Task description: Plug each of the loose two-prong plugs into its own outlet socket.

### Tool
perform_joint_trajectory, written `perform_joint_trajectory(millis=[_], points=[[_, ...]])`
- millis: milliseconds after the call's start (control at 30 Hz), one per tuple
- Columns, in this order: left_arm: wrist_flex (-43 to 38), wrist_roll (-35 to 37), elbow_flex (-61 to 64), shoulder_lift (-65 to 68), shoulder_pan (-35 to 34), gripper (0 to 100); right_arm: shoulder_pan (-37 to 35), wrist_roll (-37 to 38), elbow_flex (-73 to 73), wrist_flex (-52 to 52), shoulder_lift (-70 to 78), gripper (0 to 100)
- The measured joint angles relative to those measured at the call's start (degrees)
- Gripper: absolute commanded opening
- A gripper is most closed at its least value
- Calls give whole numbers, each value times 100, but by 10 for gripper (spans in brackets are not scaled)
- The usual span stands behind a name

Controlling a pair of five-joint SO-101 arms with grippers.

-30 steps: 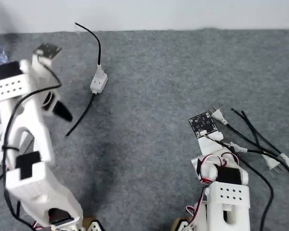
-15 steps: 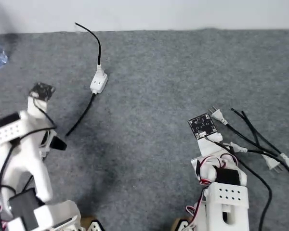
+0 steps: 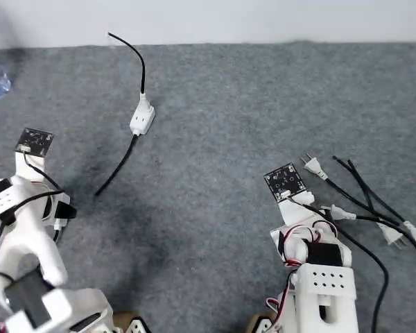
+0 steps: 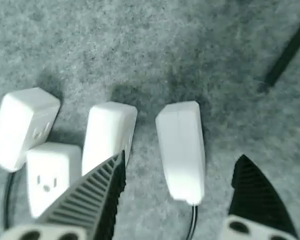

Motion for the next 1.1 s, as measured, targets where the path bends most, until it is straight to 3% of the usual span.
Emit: perform_joint_trajectory(millis=[200,500,767,1100], points=[[-281,35,-53,879,0,311,-35,0,44,0,0,314],[-264,9,-167,1020,273,28,-53,0,44,0,0,313],[-246,53,-185,1029,387,23,-44,0,123,0,0,313],[1565,-79,-1099,18,580,21,-62,0,123,0,0,313]])
